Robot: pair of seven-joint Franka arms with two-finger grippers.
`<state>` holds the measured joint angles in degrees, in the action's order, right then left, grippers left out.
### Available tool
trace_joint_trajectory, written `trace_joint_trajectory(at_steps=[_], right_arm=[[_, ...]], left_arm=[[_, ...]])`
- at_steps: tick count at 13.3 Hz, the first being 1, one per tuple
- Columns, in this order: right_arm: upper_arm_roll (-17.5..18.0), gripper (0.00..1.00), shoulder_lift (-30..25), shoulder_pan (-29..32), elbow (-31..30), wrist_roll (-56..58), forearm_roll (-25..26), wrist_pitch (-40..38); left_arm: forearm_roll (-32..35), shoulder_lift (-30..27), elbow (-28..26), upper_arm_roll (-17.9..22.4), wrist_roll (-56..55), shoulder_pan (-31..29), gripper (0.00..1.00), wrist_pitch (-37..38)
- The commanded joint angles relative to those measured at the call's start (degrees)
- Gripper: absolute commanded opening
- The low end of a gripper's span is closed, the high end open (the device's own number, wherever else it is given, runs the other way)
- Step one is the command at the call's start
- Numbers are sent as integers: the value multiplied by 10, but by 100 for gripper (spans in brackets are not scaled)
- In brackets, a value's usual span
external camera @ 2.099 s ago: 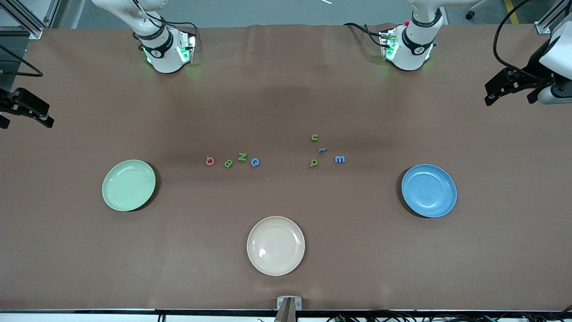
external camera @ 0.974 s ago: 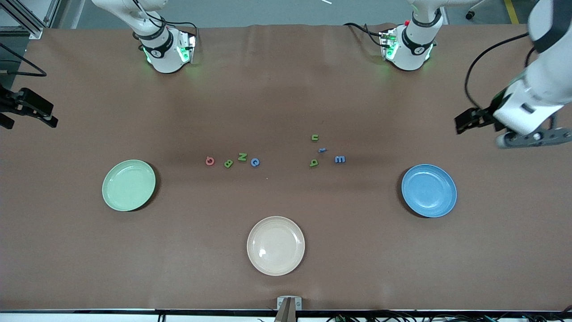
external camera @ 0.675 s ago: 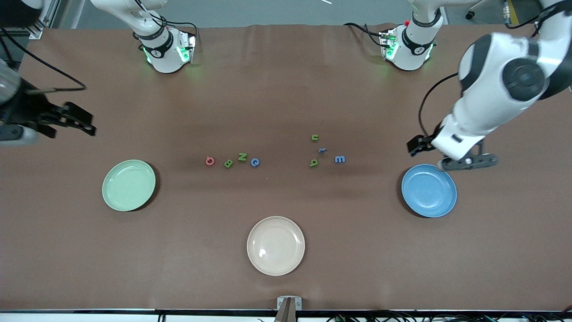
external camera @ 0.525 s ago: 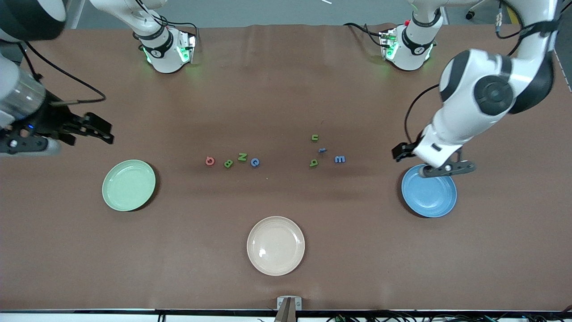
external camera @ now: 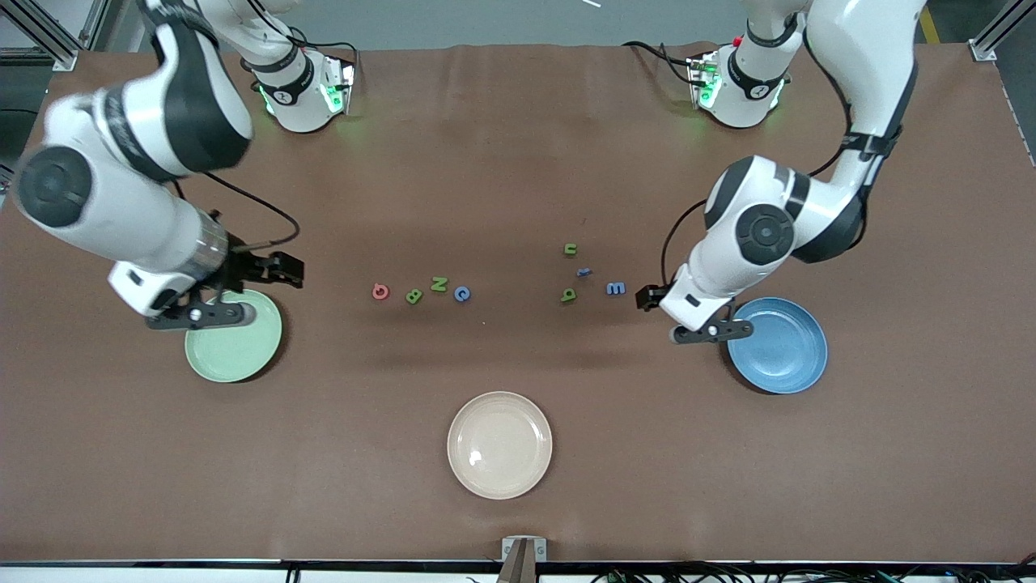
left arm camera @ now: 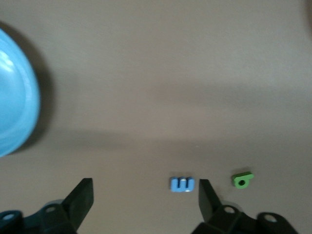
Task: Sort upper and lower case letters into plates
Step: 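Reach the right gripper to the pink Q while the left gripper reaches the blue m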
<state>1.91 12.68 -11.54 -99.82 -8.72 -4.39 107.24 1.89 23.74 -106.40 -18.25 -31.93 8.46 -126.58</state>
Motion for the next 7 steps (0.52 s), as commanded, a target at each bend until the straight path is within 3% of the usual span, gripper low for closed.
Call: trace_joint_trajectory(at_steps=[1, 3, 5, 7], right_arm=[[-3, 100, -16, -11, -105, -7, -17, 101], [-3, 100, -4, -30, -162, -8, -17, 179], [-4, 100, 5, -54, -203, -33, -17, 245], [-4, 100, 26, -81, -208, -94, -16, 260]], left_arm=[[11, 17, -3, 2, -35, 34, 89, -31], [12, 26, -26, 2, -35, 38, 84, -86], [55, 40, -40, 1, -42, 50, 78, -105], [84, 55, -40, 0, -79, 54, 75, -106]])
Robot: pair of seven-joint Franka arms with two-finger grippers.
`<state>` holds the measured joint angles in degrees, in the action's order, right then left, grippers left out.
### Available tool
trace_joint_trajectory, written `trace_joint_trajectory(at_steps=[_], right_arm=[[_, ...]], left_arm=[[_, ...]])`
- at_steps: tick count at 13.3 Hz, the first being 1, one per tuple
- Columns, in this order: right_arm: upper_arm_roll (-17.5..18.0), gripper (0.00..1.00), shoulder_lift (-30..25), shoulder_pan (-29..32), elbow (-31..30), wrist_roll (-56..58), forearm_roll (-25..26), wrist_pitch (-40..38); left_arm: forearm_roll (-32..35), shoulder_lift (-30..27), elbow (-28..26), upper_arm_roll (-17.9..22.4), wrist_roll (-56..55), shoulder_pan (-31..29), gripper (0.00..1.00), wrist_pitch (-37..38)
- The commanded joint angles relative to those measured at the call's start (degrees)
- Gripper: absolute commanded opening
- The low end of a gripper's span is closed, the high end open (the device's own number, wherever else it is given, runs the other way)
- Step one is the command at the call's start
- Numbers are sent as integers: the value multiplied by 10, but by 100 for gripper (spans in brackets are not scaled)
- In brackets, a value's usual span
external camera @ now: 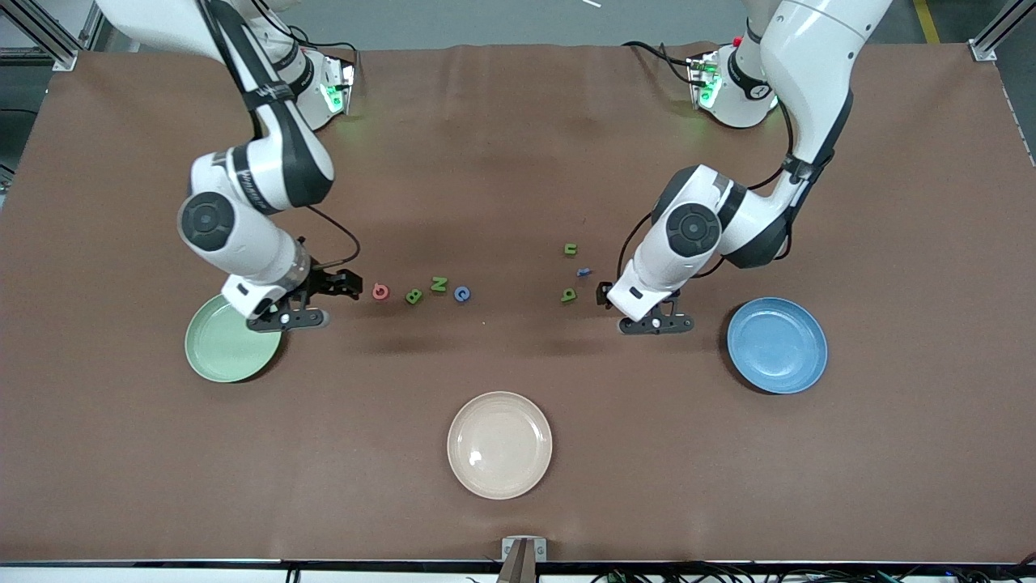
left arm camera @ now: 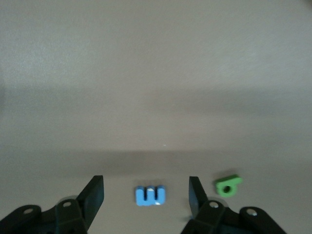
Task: Sort upper and lower case letters into plates
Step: 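Grasp the pink Q with the right gripper while the left gripper grasps the m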
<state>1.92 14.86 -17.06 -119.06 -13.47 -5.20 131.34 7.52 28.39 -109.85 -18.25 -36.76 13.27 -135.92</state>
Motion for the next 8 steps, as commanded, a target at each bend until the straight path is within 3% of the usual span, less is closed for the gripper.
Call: trace_joint_trajectory(at_steps=[1, 4, 8], right_arm=[[-4, 100, 12, -33, -23, -53, -8, 36], [-4, 100, 28, -47, -88, -54, -8, 146], [-5, 100, 54, -48, -93, -54, -6, 148]], left_arm=[[34, 16, -5, 1, -48, 21, 74, -13], [59, 26, -12, 1, -102, 28, 73, -13], [83, 29, -33, 0, -109, 25, 69, -14]])
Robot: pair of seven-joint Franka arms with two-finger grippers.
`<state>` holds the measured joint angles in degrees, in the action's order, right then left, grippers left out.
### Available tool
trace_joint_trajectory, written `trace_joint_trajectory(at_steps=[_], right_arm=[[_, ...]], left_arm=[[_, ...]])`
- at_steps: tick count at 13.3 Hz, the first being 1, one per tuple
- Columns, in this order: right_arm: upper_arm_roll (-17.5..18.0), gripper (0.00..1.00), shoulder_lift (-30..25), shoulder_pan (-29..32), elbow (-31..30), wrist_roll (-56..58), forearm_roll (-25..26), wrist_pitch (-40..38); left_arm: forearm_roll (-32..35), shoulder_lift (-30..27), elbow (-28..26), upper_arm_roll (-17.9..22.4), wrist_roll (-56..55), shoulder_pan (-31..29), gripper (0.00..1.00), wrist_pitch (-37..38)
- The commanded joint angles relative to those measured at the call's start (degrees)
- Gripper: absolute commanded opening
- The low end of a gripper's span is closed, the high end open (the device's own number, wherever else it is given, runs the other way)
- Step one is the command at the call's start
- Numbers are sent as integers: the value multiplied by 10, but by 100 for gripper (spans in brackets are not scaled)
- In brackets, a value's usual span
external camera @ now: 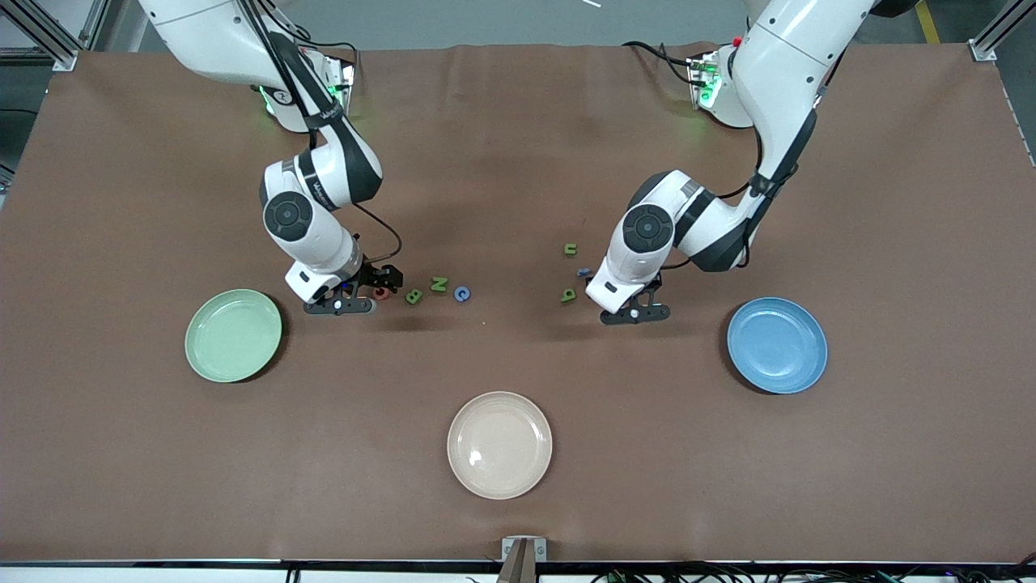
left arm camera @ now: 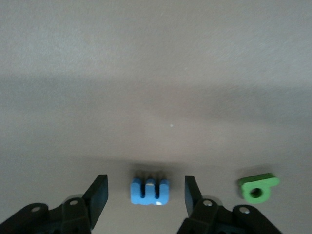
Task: Sort upper and lower case letters into plates
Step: 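Grasp the pink Q with the right gripper while the left gripper grasps the m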
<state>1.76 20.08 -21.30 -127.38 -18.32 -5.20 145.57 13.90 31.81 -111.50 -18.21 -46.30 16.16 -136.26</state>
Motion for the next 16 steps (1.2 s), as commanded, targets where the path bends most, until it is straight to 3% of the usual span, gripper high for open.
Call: trace_joint_trajectory(at_steps=[1, 5, 10, 12, 14, 16], right_arm=[[-4, 99, 11, -8, -9, -6, -6, 9], [-4, 92, 32, -7, -6, -6, -4, 24], [-5, 69, 44, -9, -2, -6, -3, 33], [-5, 61, 49, -9, -2, -5, -3, 40], [-4, 49, 53, -9, -2, -6, -3, 49], [-4, 34, 53, -8, -1, -6, -3, 50]], left_arm=[[19, -6, -22, -1, -14, -3, 68, -15], [18, -4, -56, -1, -35, -6, 68, -87], [18, -6, -74, -1, -36, -7, 67, -99], [19, -7, -79, -1, -36, -7, 62, -99], [19, -7, -79, -1, -37, -8, 49, -99], [19, -9, -79, -1, -37, -9, 24, -99]])
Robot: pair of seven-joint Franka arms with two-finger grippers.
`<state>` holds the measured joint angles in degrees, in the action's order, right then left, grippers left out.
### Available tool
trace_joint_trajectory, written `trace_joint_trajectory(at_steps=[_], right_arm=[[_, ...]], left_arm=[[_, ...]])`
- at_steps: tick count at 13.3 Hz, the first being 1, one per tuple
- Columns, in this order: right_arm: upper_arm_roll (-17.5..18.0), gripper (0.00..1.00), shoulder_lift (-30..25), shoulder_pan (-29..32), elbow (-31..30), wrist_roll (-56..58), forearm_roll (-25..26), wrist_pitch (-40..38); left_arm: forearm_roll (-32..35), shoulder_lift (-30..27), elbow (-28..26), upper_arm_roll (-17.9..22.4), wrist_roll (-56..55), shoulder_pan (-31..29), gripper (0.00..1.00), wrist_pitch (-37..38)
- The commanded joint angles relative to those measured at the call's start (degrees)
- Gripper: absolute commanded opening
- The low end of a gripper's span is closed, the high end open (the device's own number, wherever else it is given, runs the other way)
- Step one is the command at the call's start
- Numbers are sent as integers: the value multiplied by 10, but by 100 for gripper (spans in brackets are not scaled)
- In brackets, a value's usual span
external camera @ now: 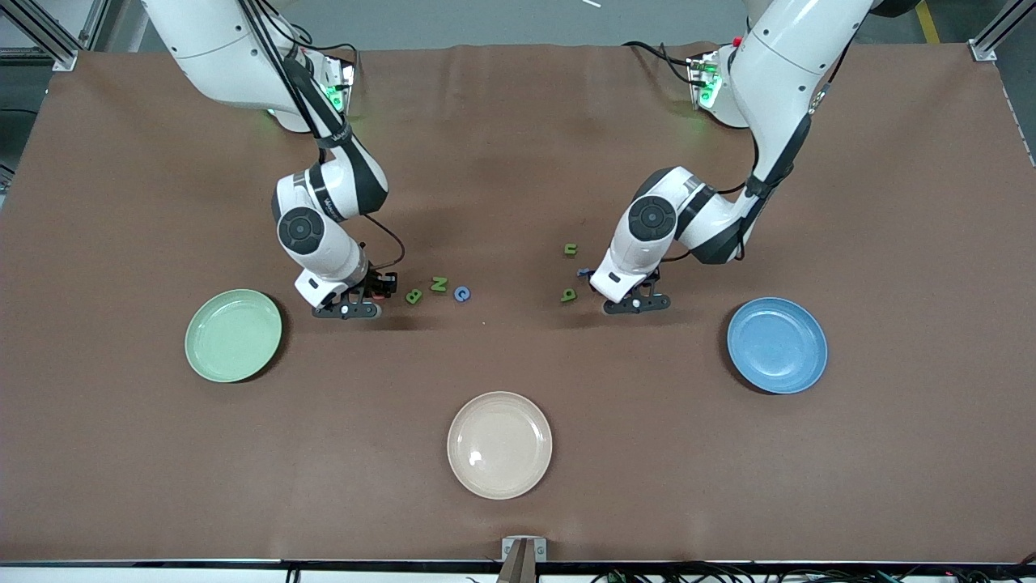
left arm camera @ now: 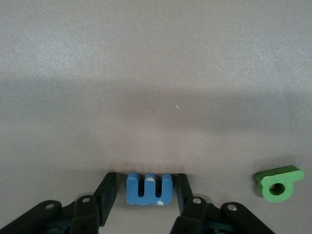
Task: Sort upper and lower case letters into plates
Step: 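Carry the Q to the green plate while the left gripper drops m on blue plate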
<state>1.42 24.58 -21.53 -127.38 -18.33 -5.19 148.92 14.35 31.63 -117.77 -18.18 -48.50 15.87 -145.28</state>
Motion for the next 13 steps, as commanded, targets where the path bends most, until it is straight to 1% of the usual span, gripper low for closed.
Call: trace_joint_trajectory(at_steps=[1, 2, 3, 4, 5, 7, 8, 10, 11, 13], right_arm=[[-1, 29, 8, -6, -1, -6, -3, 16], [-1, 24, 8, -6, -1, -6, -3, 16], [-1, 20, 7, -5, -1, -6, -3, 18], [-1, 18, 7, -4, -1, -5, -3, 19], [-1, 18, 4, -3, -1, -5, -3, 16], [-4, 18, -21, 9, -3, 6, -3, 1], [-4, 18, -40, 30, -2, 27, -2, -26], [-4, 18, -71, 81, 0, 113, -2, -63], [-4, 18, -82, 105, -1, 151, -2, -67], [-4, 18, -86, 154, 0, 222, -1, -73]], left_arm=[[14, -10, -16, -2, -16, -7, 14, -9], [14, -17, -16, -1, -17, -9, 9, -5], [14, -25, -15, 0, -17, -21, 9, -4], [15, -31, -13, -1, -15, -31, 9, -4], [14, -43, -13, 0, -16, -43, 7, -3], [15, -59, -9, 1, -10, -80, 5, -3], [18, -66, -9, 2, -2, -97, 4, -3], [42, -72, -7, 3, 11, -136, 3, -3], [62, -69, -6, 4, 13, -152, 3, -3], [122, -63, -4, 4, 17, -197, 3, -3]])
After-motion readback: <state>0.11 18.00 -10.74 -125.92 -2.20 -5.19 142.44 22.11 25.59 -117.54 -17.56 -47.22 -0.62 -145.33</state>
